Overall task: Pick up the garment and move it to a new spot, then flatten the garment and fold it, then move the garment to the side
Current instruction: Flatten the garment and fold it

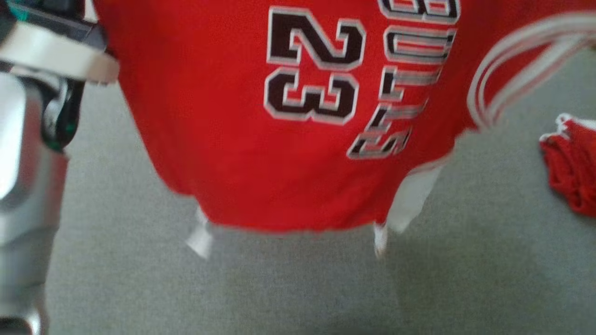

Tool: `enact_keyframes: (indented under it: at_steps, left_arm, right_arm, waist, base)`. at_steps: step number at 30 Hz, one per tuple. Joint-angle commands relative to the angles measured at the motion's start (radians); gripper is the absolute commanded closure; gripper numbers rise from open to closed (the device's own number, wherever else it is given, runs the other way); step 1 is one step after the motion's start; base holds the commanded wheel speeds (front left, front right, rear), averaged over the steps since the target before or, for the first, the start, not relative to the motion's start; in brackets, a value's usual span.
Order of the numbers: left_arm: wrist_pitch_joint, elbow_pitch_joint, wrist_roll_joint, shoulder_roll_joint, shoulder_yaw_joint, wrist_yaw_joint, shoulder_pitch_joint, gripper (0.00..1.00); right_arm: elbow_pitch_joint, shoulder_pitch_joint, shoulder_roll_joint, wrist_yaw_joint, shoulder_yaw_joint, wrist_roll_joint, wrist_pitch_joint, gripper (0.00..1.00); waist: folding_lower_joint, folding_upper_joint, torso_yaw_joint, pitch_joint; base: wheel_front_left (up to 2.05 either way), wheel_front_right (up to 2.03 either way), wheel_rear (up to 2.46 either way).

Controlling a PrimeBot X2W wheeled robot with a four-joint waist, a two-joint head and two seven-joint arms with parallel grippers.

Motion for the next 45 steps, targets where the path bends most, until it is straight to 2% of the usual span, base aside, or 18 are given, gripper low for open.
enact_keyframes:
  at_steps: [1,4,11,15,20,24,33,39,45]
  left_arm:
    - [-0.002,0.011,-0.019,0.006,0.044,0.018,-0.093,1.0]
    - [-0.04,0.079,-0.004,-0.021,0.042,0.038,-0.162,1.0]
    - [-0.207,0.228,0.075,-0.051,0.061,0.119,-0.362,1.0]
    - [-0.239,0.286,0.089,-0.069,0.051,0.109,-0.351,1.0]
    - [-0.243,0.304,0.068,-0.09,0.07,0.109,-0.211,1.0]
    - [-0.244,0.294,0.045,-0.121,0.109,0.107,0.001,1.0]
    - [-0.244,0.255,0.042,-0.26,0.226,0.088,0.43,1.0]
    - [-0.244,0.244,0.08,-0.324,0.281,0.061,0.607,1.0]
    - [-0.244,0.249,0.095,-0.353,0.309,0.035,0.729,1.0]
  right_arm:
    - [0.015,-0.097,-0.013,-0.001,0.014,-0.025,-0.019,1.0]
    - [0.108,-0.202,-0.01,-0.001,0.021,-0.069,-0.07,1.0]
    - [0.289,-0.466,-0.01,-0.001,0.018,-0.169,-0.237,1.0]
    - [0.389,-0.489,-0.01,-0.001,0.006,-0.145,-0.291,1.0]
    - [0.43,-0.355,-0.011,-0.001,0.035,-0.093,-0.308,1.0]
    - [0.424,-0.141,0.007,-0.001,0.071,-0.021,-0.317,1.0]
    - [0.324,0.357,0.06,-0.001,0.158,0.142,-0.292,1.0]
    - [0.267,0.58,0.091,-0.001,0.18,0.193,-0.28,1.0]
    - [0.233,0.753,0.117,-0.001,0.177,0.19,-0.277,1.0]
  waist:
    - [-0.0002,0.0,0.004,0.099]
    - [-0.0002,0.0,0.004,0.169]
    - [-0.0002,0.0,0.013,0.269]
    - [-0.0002,0.0,0.008,0.274]
    - [-0.0002,0.0,-0.014,0.259]
    - [-0.0002,0.0,-0.045,0.241]
    - [-0.0002,0.0,-0.104,0.186]
    - [-0.0002,0.0,-0.119,0.124]
    - [-0.0002,0.0,-0.115,0.061]
  base:
    - [0.0,0.0,0.0]
    - [0.0,0.0,0.0]
    - [0.0,0.0,0.0]
    - [0.0,0.0,0.0]
    - [0.0,0.0,0.0]
    - [0.0,0.0,0.0]
    - [0.0,0.0,0.0]
    - [0.0,0.0,0.0]
    - [0.0,0.0,0.0]
